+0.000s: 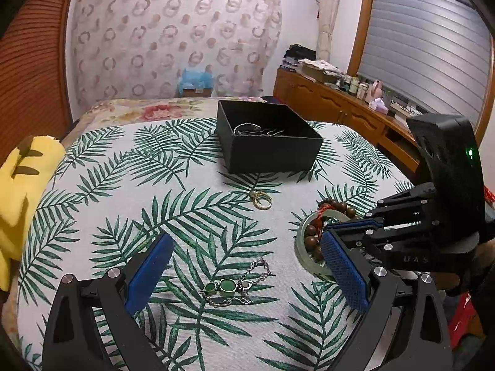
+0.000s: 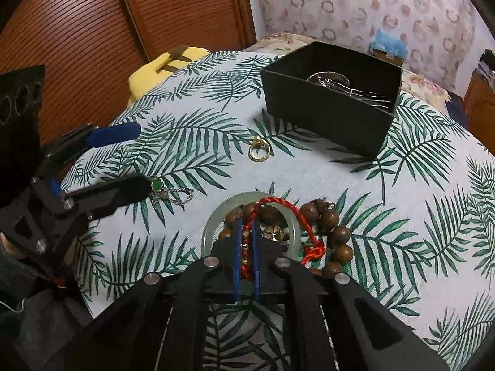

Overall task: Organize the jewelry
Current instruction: 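Grasp the wooden bead bracelet with red cord using the right tool, then lift the bead bracelet with the right tool while the left tool grasps the jade bangle, then carry the bead bracelet and jade bangle into the black box and release both, then grasp the brown bead bracelet with the right tool while the left tool grasps the green-stone chain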

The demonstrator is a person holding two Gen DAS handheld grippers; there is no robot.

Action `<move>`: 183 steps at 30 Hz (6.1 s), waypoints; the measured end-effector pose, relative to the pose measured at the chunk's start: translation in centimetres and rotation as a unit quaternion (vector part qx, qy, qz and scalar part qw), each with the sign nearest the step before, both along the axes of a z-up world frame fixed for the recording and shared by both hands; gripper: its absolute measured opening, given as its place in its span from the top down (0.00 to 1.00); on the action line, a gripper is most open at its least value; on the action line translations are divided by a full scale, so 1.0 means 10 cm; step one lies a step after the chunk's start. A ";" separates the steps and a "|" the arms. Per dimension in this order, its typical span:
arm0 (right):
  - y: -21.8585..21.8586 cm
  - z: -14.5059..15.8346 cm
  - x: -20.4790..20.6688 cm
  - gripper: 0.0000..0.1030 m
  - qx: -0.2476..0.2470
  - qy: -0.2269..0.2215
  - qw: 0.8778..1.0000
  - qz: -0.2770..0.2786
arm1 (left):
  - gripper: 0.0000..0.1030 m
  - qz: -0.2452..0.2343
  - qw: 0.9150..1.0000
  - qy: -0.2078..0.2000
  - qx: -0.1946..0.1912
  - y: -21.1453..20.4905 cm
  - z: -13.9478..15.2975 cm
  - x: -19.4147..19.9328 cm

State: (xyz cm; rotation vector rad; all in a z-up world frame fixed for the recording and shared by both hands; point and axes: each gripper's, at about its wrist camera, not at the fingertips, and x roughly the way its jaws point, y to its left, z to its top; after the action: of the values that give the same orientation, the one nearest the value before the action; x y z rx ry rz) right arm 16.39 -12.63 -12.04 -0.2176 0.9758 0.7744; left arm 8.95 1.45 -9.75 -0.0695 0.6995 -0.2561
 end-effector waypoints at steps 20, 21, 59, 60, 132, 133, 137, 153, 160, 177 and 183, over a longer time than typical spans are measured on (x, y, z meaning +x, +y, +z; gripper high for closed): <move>-0.73 0.57 -0.05 0.94 0.030 -0.102 0.992 -0.073 | 0.10 -0.079 0.995 0.048 0.029 -0.51 -0.15 0.21; -0.76 0.55 -0.04 0.94 0.030 -0.101 0.992 -0.076 | 0.10 -0.085 0.994 0.051 0.034 -0.58 -0.17 0.23; -0.30 0.84 0.72 0.93 0.069 -0.123 0.988 -0.060 | 0.33 -0.062 0.998 0.000 0.014 -0.36 0.22 0.44; -0.26 0.84 0.79 0.93 0.072 -0.120 0.988 -0.059 | 0.33 -0.060 0.998 -0.002 0.013 -0.35 0.22 0.46; -0.78 0.24 0.23 0.74 0.056 -0.094 0.991 -0.074 | 0.28 -0.040 0.997 -0.006 0.072 -0.48 0.32 1.04; -0.74 0.20 0.21 0.74 0.049 -0.089 0.993 -0.068 | 0.28 -0.039 0.997 -0.005 0.070 -0.45 0.32 0.97; -0.64 0.06 0.19 0.74 0.023 -0.074 0.996 -0.053 | 0.28 -0.035 0.997 0.000 0.064 -0.30 0.27 0.78; -0.49 -0.08 0.26 0.74 -0.018 -0.069 0.996 -0.047 | 0.28 -0.018 0.997 0.063 0.051 0.20 -0.16 0.06; -0.46 -0.10 0.23 0.73 -0.024 -0.080 0.995 -0.046 | 0.46 -0.021 0.996 0.075 0.050 0.26 -0.24 -0.13; -0.45 -0.10 0.23 0.72 -0.027 -0.082 0.995 -0.045 | 0.75 -0.028 0.993 0.076 0.084 0.13 -0.26 0.05; -0.44 -0.10 0.22 0.71 -0.033 -0.087 0.995 -0.044 | 0.82 -0.046 0.993 0.072 0.078 0.06 -0.27 0.07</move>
State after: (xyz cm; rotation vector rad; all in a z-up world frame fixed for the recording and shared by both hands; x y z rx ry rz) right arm 18.61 -16.99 -13.05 -0.2939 0.8406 0.6318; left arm 9.64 2.09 -12.42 0.0935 0.8644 -0.2855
